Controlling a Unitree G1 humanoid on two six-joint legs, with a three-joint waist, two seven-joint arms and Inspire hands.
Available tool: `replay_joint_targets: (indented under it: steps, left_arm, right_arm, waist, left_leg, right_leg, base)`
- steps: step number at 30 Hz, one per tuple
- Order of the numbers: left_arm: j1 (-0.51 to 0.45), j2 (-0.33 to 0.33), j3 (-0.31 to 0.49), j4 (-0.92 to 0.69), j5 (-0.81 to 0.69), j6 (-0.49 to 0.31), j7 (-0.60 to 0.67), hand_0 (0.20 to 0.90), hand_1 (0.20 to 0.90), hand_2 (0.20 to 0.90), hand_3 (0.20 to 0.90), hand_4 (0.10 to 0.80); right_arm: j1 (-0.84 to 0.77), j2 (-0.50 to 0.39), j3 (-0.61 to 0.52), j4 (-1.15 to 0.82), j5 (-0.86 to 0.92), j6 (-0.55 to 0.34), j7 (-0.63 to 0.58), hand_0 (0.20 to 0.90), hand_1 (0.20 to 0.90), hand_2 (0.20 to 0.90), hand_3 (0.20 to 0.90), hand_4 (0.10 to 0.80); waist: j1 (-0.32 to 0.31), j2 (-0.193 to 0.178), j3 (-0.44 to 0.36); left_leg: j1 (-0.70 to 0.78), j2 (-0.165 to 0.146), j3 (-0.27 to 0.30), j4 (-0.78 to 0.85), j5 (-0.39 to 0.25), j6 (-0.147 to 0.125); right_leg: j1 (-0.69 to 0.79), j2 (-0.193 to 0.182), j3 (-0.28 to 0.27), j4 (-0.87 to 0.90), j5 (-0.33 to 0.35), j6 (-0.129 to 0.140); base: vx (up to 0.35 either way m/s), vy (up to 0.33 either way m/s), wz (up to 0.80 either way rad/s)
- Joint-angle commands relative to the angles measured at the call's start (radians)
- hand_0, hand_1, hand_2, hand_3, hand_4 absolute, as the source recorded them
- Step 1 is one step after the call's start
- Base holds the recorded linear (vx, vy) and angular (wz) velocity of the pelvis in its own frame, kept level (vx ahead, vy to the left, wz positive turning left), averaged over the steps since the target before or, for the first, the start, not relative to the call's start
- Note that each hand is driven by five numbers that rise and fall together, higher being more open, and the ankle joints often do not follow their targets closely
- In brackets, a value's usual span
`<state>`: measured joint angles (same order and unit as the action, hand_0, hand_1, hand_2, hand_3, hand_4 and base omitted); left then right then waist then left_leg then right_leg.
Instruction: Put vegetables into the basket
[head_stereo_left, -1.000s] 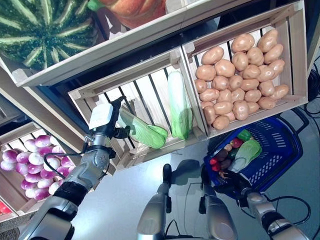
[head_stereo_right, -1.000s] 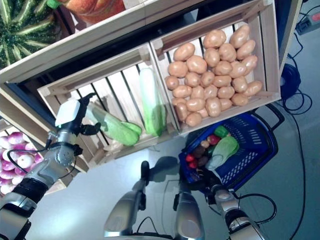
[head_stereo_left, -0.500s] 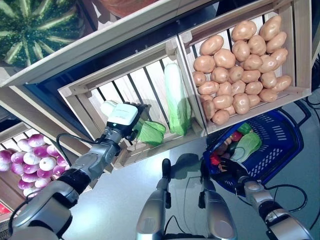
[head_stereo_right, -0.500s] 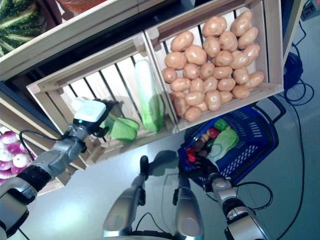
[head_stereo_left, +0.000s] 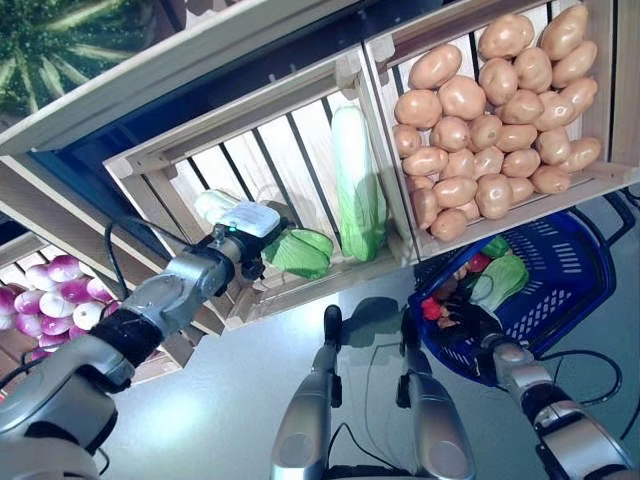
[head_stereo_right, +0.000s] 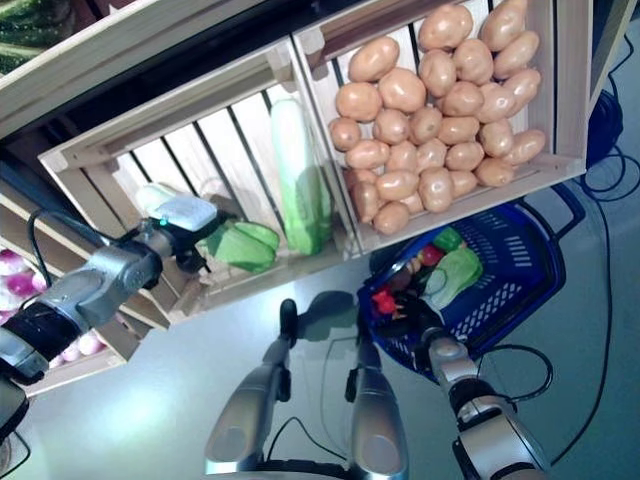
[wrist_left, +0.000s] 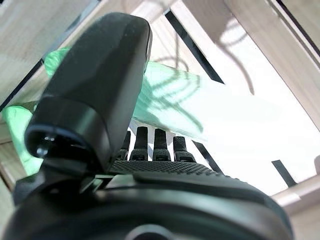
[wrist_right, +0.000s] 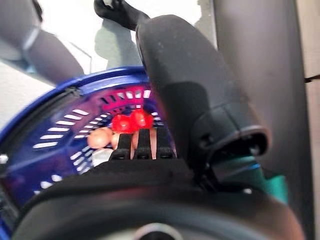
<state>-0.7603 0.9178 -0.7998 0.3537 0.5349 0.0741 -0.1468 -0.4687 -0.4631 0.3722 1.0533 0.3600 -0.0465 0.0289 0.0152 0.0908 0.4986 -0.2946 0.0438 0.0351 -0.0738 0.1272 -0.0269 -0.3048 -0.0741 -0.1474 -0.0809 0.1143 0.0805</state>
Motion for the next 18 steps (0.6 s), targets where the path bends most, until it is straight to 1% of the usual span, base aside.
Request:
replay_joint_targets:
  steps: [1,3,5,6,13,16,18]
  left_arm:
    - [-0.032,0.086,0.025,-0.049,-0.018,0.021,-0.03,0.9,0.9,0.9,0.9,0.8]
    - [-0.042,0.089,0.028,-0.055,-0.005,0.015,-0.023,0.9,0.9,0.9,0.9,0.8]
    - [-0.052,0.09,0.028,-0.064,0.024,0.026,0.002,0.9,0.9,0.9,0.9,0.8]
    - [-0.059,0.089,0.027,-0.062,0.063,0.023,0.035,0.9,0.9,0.9,0.9,0.8]
    - [-0.105,0.056,-0.01,0.014,0.164,0.02,0.201,0.9,0.9,0.9,0.9,0.8]
    - [-0.113,0.023,-0.027,0.081,0.191,0.048,0.32,0.9,0.9,0.9,0.9,0.8]
    - [-0.103,-0.007,-0.021,0.126,0.214,0.082,0.41,0.9,0.9,0.9,0.9,0.8]
  right_arm:
    - [0.011,-0.039,0.016,-0.01,0.007,-0.004,0.017,0.9,0.9,0.9,0.9,0.8]
    - [0.006,-0.04,0.015,0.003,0.01,-0.007,0.019,0.9,0.9,0.9,0.9,0.8]
    - [0.002,-0.038,0.013,0.01,0.012,-0.007,0.023,0.9,0.9,0.9,0.9,0.8]
    - [0.0,-0.036,0.013,0.014,0.01,-0.011,0.026,0.9,0.9,0.9,0.9,0.8]
    - [-0.018,-0.017,0.025,0.015,0.029,-0.017,0.01,0.9,0.9,0.9,0.9,0.8]
    - [-0.044,-0.01,0.036,0.012,0.048,-0.01,-0.011,0.9,0.9,0.9,0.9,0.8]
    - [-0.058,-0.006,0.037,0.01,0.054,-0.01,-0.016,0.9,0.9,0.9,0.9,0.8]
  waist:
    - [-0.011,-0.006,0.01]
    - [-0.007,-0.006,0.012]
    - [-0.004,-0.007,0.014]
    - [-0.003,-0.008,0.015]
    - [-0.006,-0.023,0.021]
    - [-0.006,-0.034,0.021]
    - [-0.006,-0.04,0.021]
  left_leg:
    - [-0.096,-0.023,-0.012,0.057,-0.004,-0.037]
    - [-0.103,-0.023,-0.014,0.059,-0.002,-0.038]
    - [-0.113,-0.023,-0.017,0.064,-0.001,-0.037]
    - [-0.117,-0.024,-0.018,0.065,0.0,-0.038]
    - [-0.16,-0.023,-0.021,0.085,0.002,-0.037]
    - [-0.193,-0.023,-0.02,0.092,0.007,-0.037]
    - [-0.21,-0.022,-0.022,0.095,0.01,-0.039]
  right_leg:
    - [-0.074,-0.053,-0.005,0.154,-0.026,0.018]
    - [-0.077,-0.054,-0.009,0.155,-0.025,0.018]
    - [-0.084,-0.055,-0.01,0.16,-0.025,0.018]
    - [-0.088,-0.054,-0.01,0.161,-0.025,0.018]
    - [-0.13,-0.049,-0.011,0.18,-0.025,0.017]
    - [-0.162,-0.047,-0.013,0.188,-0.021,0.018]
    - [-0.18,-0.045,-0.011,0.193,-0.019,0.019]
  base:
    - [0.0,0.0,0.0]
    - [0.0,0.0,0.0]
    - [0.0,0.0,0.0]
    - [-0.002,-0.033,0.02]
    - [-0.005,-0.041,0.02]
    - [-0.016,-0.055,0.0]
    - [-0.005,-0.017,0.0]
